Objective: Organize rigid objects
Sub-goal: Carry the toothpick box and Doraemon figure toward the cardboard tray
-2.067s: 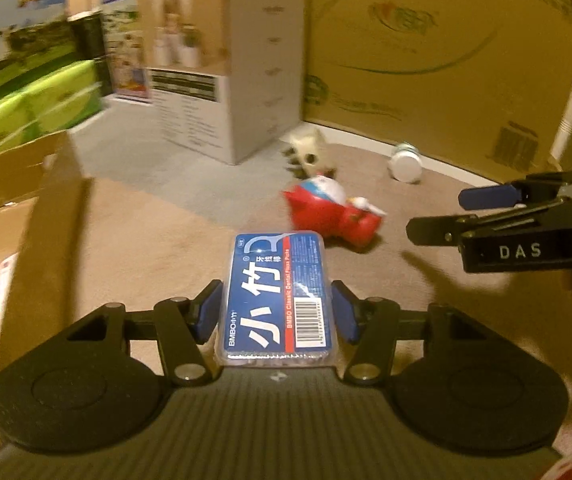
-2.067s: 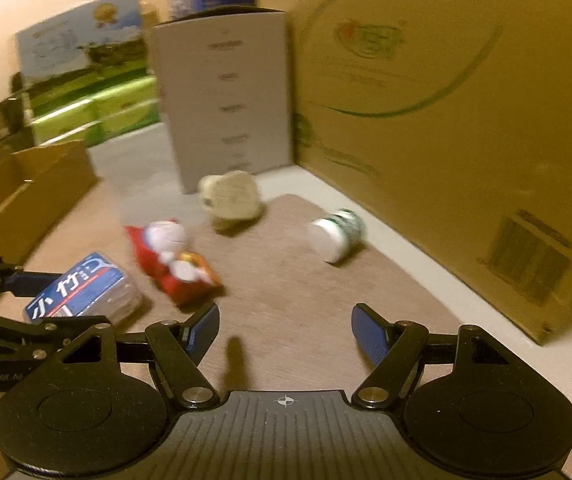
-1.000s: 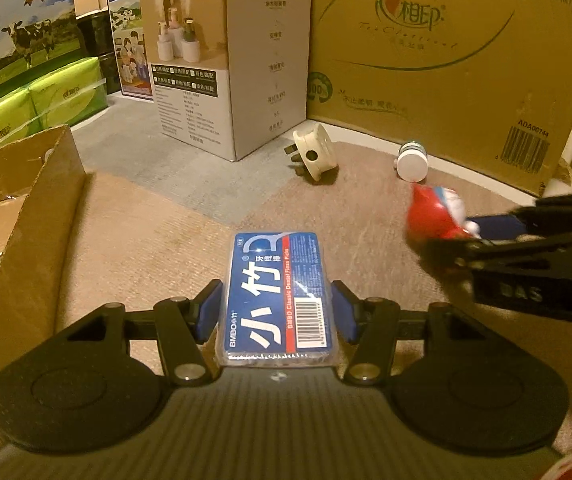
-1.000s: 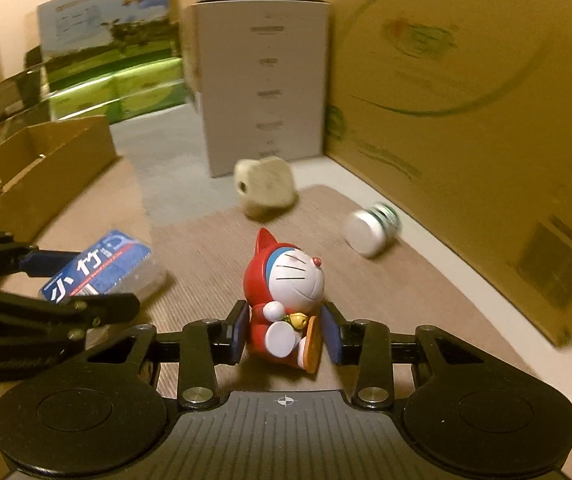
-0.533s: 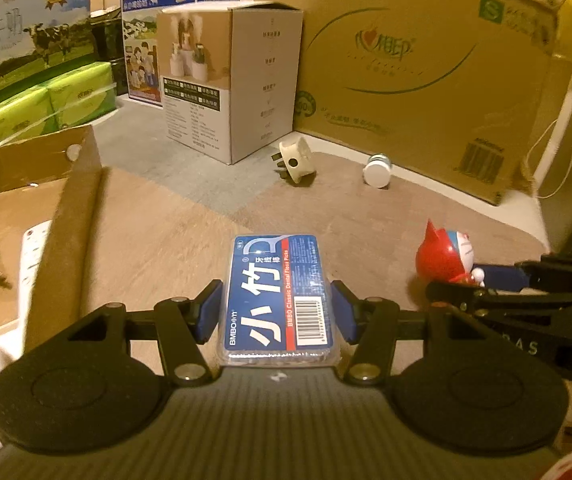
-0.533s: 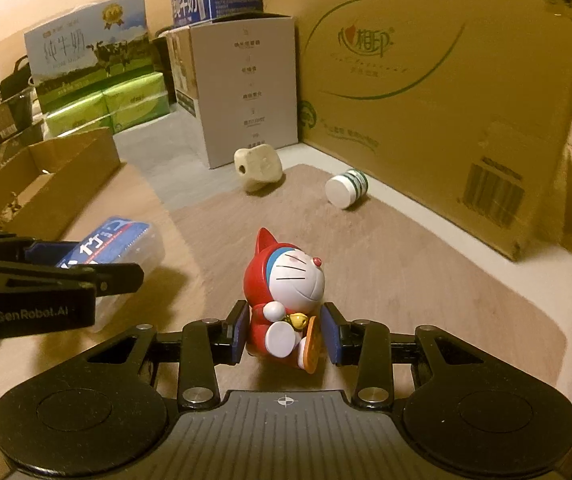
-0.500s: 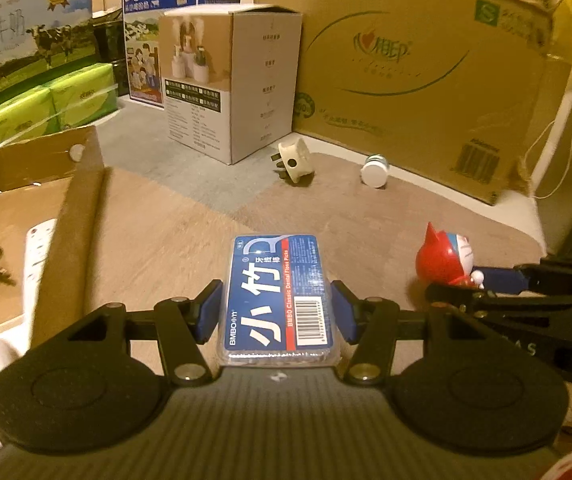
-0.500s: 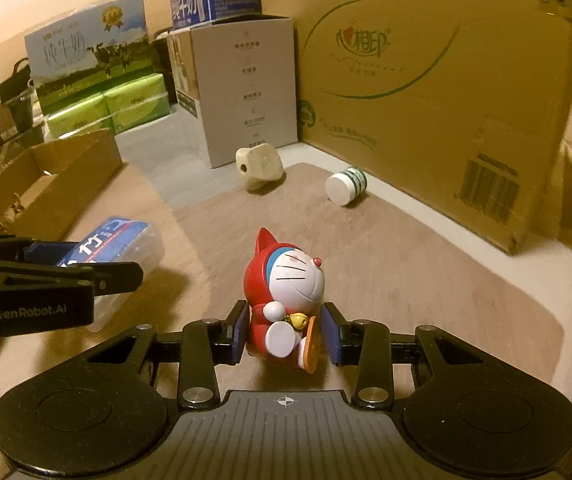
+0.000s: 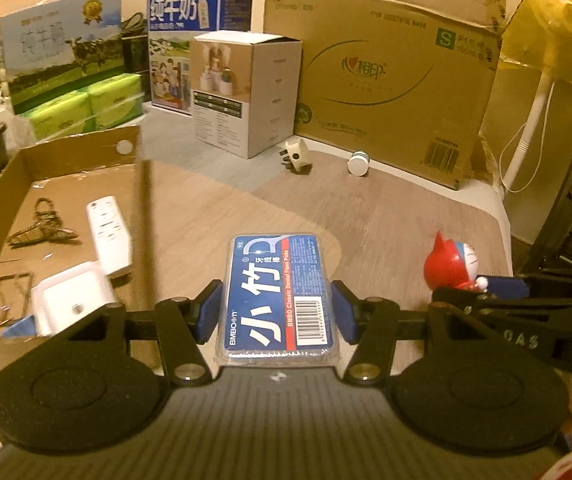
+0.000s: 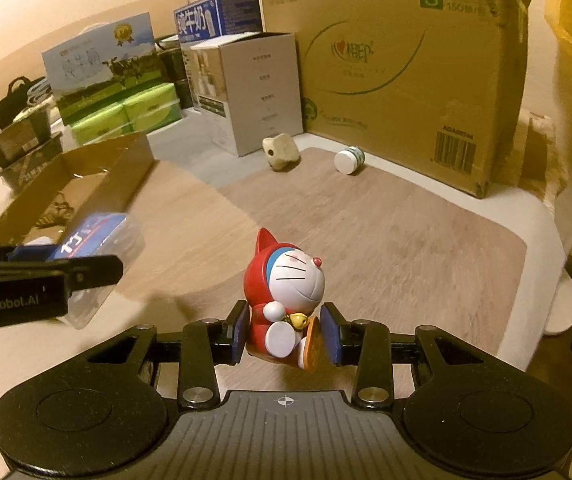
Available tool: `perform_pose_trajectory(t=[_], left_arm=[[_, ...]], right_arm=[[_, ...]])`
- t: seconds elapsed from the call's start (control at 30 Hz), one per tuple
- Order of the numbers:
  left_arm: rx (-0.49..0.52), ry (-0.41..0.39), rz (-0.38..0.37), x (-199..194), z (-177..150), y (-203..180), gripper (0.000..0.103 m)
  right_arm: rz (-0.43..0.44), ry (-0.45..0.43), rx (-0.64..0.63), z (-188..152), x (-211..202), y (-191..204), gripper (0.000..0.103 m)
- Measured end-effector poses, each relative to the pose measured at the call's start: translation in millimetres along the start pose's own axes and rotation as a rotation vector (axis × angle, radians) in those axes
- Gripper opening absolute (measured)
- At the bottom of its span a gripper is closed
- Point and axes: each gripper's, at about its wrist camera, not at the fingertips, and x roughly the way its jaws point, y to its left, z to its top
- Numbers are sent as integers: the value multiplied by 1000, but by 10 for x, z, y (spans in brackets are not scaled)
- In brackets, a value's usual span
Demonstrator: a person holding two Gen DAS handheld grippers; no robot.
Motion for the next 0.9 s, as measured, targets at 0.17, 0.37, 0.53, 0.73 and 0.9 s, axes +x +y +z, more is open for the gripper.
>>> perform_pose_trajectory(t=[0.17, 0.37, 0.53, 0.73, 0.9], left_arm=[[1, -16, 14, -274, -106, 128, 54], [8, -23, 27, -525, -193, 267, 54], [3, -27, 43, -682, -251, 406, 54], [-15, -23, 67, -800, -325, 599, 54], [-34, -15, 84, -874, -381, 773, 54]], right_arm=[[1, -18, -15, -53, -224, 198, 39], [10, -18, -44, -104, -368, 463, 39], [33, -20, -77, -111, -435, 689, 39], [67, -16, -112, -103, -440, 942, 39], [97, -9, -145, -88, -397, 1148, 39]])
